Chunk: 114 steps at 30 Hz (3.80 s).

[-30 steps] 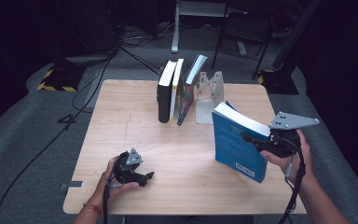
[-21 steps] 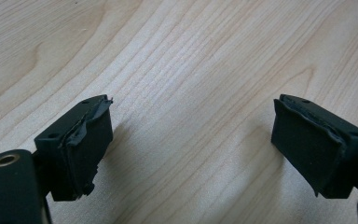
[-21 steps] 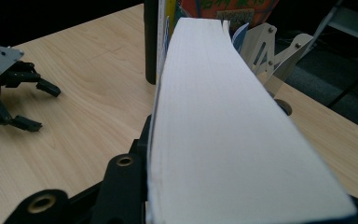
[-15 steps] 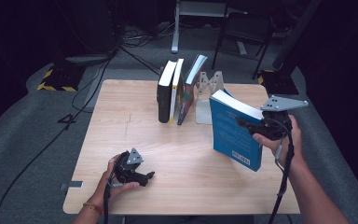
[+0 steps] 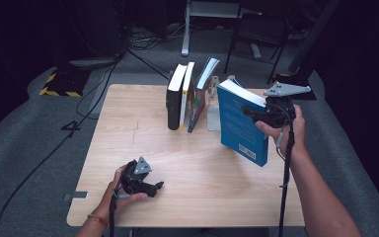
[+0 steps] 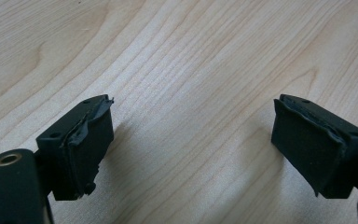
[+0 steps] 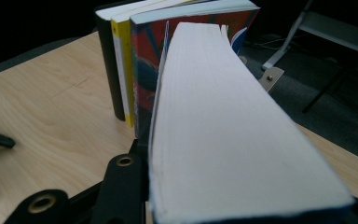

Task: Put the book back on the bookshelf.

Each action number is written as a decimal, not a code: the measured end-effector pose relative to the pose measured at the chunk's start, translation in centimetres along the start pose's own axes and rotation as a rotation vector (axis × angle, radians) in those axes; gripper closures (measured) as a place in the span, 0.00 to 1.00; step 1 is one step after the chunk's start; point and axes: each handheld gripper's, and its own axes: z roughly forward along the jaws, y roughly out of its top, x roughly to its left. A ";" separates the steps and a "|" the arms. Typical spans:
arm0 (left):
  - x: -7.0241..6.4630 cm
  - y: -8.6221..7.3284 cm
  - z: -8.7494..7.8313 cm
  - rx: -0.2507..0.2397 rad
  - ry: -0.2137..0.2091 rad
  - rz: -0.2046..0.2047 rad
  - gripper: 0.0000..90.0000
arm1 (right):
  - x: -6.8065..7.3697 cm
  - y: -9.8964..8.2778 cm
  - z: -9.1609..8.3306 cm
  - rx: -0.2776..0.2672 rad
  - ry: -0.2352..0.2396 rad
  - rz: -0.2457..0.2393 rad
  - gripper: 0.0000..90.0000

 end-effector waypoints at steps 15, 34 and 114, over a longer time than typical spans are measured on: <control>0.0 0.1 0.1 0.001 0.003 0.003 0.13 | -0.6 3.8 4.3 -0.009 -0.096 0.066 0.68; -0.5 0.1 0.1 0.000 0.014 -0.018 0.13 | -2.0 4.3 10.0 -0.034 -0.188 0.124 0.67; -0.7 0.2 0.3 0.001 0.007 -0.011 0.13 | -2.4 2.8 9.1 0.200 -0.074 0.094 0.67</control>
